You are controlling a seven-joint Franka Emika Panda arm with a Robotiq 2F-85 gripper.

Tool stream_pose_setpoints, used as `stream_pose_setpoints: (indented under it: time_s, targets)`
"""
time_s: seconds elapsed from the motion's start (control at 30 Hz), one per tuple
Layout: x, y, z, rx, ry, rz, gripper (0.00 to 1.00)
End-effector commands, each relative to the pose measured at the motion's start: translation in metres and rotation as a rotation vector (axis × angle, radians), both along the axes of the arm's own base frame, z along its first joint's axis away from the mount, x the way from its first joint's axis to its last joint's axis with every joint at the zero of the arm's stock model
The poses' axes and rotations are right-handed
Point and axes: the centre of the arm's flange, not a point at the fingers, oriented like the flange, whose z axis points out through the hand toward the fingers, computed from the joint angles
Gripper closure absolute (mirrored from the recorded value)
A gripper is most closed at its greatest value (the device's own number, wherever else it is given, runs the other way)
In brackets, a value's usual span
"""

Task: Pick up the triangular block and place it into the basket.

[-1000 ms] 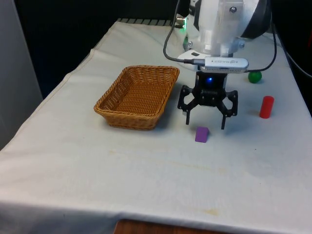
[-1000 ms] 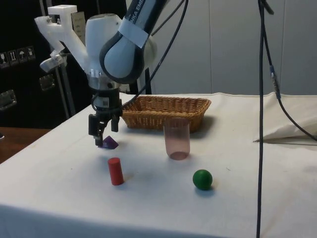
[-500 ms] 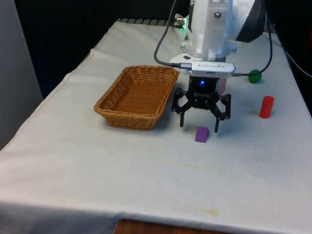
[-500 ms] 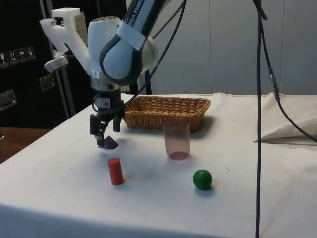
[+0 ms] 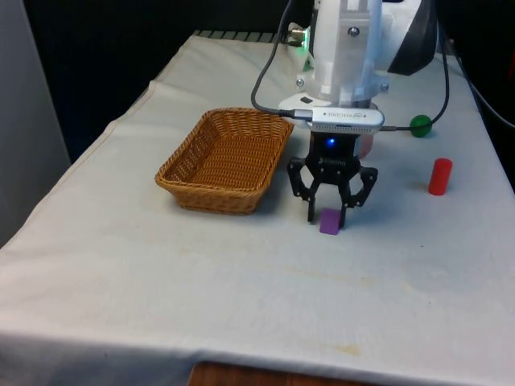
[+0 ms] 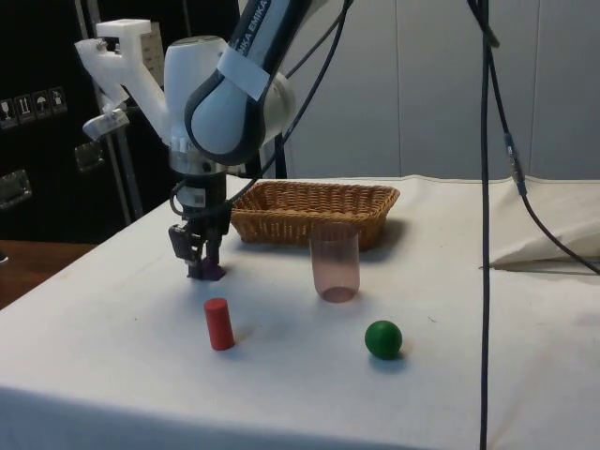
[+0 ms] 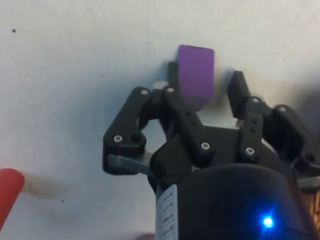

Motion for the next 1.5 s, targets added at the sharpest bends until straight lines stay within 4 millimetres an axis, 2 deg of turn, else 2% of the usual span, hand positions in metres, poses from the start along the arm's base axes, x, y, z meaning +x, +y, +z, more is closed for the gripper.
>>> stream_pose_setpoints:
  time_s: [0.0, 0.13, 0.27, 0.4, 0.43, 0.5, 0.7, 0.77, 1.07, 1.1, 1.3, 1.47]
  targets:
    - [0.001, 0.001, -0.001, 0.007, -0.008, -0.004, 0.47]
    - [0.001, 0.001, -0.002, 0.007, -0.008, -0.004, 0.67]
    - [0.001, 0.001, -0.002, 0.007, -0.009, -0.005, 0.67]
    - [0.001, 0.0, 0.012, 0.005, -0.01, -0.004, 0.66]
    - [0.002, 0.0, 0.006, 0.003, -0.011, -0.003, 0.66]
    - [0.0, 0.001, 0.022, 0.007, -0.009, -0.003, 0.66]
    - [-0.001, 0.0, 0.047, 0.013, -0.011, -0.003, 0.66]
    - [0.0, 0.0, 0.049, 0.018, -0.014, -0.001, 0.66]
    - [-0.002, -0.001, 0.086, 0.022, -0.015, 0.0, 0.66]
    - [0.0, -0.001, 0.081, 0.028, -0.016, 0.0, 0.66]
    - [-0.005, -0.002, 0.112, 0.028, -0.018, 0.002, 0.66]
    - [-0.009, -0.003, 0.125, 0.033, -0.017, 0.003, 0.66]
